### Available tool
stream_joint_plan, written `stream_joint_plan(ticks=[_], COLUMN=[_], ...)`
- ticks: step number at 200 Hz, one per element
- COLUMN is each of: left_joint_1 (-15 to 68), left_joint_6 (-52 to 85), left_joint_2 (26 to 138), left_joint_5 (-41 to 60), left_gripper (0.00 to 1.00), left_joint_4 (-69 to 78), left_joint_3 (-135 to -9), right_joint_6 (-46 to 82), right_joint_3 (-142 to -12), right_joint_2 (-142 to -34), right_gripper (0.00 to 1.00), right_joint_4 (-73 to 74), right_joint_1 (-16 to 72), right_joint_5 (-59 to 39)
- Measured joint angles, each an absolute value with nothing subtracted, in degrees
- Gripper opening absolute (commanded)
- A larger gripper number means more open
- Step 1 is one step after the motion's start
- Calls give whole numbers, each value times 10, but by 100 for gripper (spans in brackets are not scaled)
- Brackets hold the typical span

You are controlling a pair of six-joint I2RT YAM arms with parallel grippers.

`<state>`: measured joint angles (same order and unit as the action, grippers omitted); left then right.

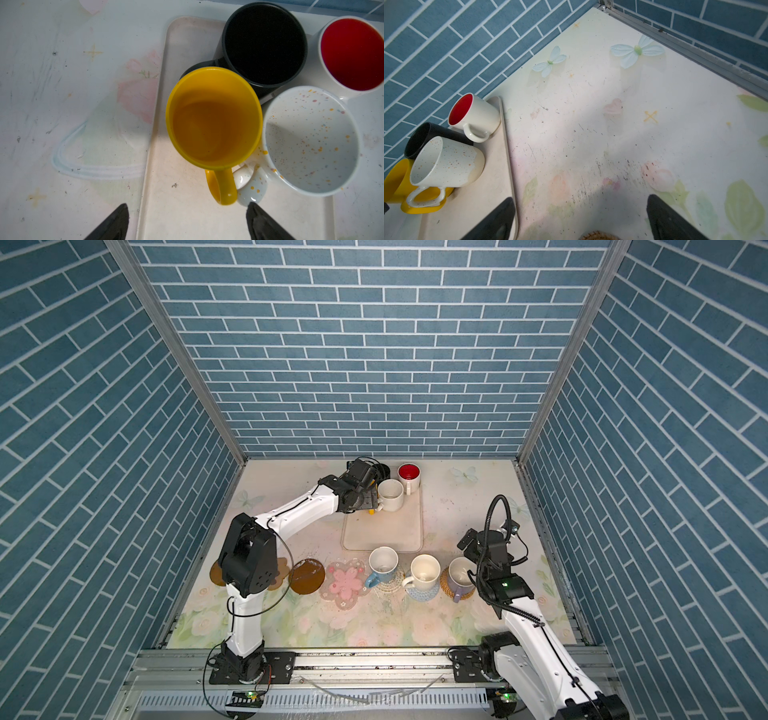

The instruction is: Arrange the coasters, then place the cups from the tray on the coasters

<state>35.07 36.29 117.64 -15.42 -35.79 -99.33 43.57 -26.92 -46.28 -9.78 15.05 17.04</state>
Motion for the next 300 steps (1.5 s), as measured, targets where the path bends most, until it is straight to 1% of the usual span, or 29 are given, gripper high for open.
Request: stream_joint_plan(ticks=[47,112,157,185,198,237,300], left_joint_1=[350,342,337,334,332,326,324], left_joint_6=[369,378,381,380,380,378,366], left_joint_2=[1213,1238,1242,1242,1242,1242,1246], left_joint_5=[-153,-147,-137,-132,-131,-124,-112], left_gripper=[88,79,57,46,44,42,28], left_joint_4=[-364,-366,-366,-367,-367,-367,-364], left_joint_3=[-1032,-1042,-1042,-1042,-1042,-1042,-1042], right_joint_6=[437,437,437,437,437,437,437], right_joint_3=[-269,-269,-269,-269,-269,-269,-269], right_joint_2=[-466,-482,-496,-501,-503,-509,-510], right_gripper=[99,98,99,99,98,98,99], right_joint_4=[-80,-69,-63,-59,-58,-53,-49], right_joint_1=[150,150,150,150,150,150,150], right_joint_5=[160,151,147,147,147,143,142])
